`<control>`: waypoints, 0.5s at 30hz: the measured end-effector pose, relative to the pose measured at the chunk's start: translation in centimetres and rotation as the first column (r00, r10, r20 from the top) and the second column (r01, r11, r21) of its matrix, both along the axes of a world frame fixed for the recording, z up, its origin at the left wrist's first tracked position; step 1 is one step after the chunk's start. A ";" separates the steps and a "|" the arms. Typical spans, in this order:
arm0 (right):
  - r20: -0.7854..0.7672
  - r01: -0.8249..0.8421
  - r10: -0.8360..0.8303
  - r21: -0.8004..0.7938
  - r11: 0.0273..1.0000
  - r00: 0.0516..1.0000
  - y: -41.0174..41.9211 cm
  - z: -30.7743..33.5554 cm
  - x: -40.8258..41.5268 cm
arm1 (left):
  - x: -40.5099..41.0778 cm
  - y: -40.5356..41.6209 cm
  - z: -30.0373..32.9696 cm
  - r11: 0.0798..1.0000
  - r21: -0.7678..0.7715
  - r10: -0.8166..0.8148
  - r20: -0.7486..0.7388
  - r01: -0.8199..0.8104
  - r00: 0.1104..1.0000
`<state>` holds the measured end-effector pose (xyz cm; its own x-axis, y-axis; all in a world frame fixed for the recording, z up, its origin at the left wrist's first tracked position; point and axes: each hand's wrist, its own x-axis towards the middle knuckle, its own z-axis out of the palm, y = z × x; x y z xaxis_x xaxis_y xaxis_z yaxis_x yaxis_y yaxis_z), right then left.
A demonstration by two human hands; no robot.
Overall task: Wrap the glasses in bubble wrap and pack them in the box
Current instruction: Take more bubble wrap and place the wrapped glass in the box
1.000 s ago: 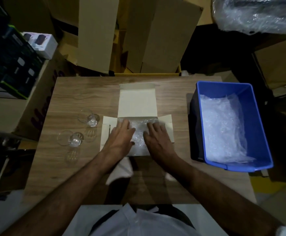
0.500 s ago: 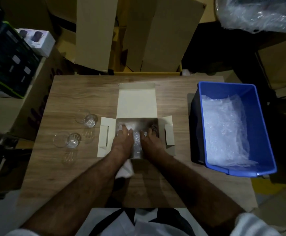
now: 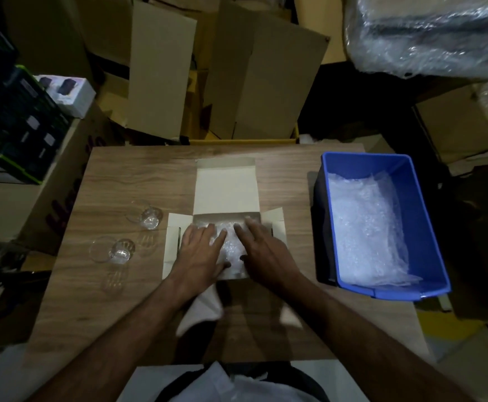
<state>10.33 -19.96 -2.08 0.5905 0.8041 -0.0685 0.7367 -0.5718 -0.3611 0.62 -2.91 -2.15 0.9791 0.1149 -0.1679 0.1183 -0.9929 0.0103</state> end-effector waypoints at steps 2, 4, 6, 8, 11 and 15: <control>0.041 0.037 -0.042 0.120 0.992 0.998 -2.0 0.5 0.3 | 0.3 -1.3 1.0 0.999 -0.040 0.029 0.054 -0.027 0.998; 0.070 0.075 -0.089 0.177 0.981 0.994 -4.3 1.4 0.9 | 1.1 -3.1 2.2 0.994 -0.099 0.058 0.124 -0.046 0.991; 0.093 0.142 -0.165 0.219 0.965 0.982 -6.7 2.6 1.6 | 2.1 -5.2 3.2 0.993 -0.121 0.037 0.183 -0.015 0.982; 0.129 0.222 -0.260 0.252 0.942 0.957 -9.2 3.5 2.0 | 3.3 -7.5 3.8 0.988 -0.148 0.003 0.268 0.038 0.963; 0.106 0.411 -0.451 0.270 0.871 0.886 -13.7 4.2 2.5 | 5.6 -11.5 4.5 0.970 -0.215 -0.035 0.338 0.113 0.941; 0.107 0.484 -0.518 0.241 0.841 0.848 -20.1 3.0 4.0 | 9.2 -16.9 4.3 0.923 -0.302 -0.105 0.396 0.238 0.912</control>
<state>14.31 -40.09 0.95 0.9048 0.3809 0.1904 0.4258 -0.8079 -0.4074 9.79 -19.78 2.13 0.9764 -0.0590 0.2078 -0.1316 -0.9253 0.3557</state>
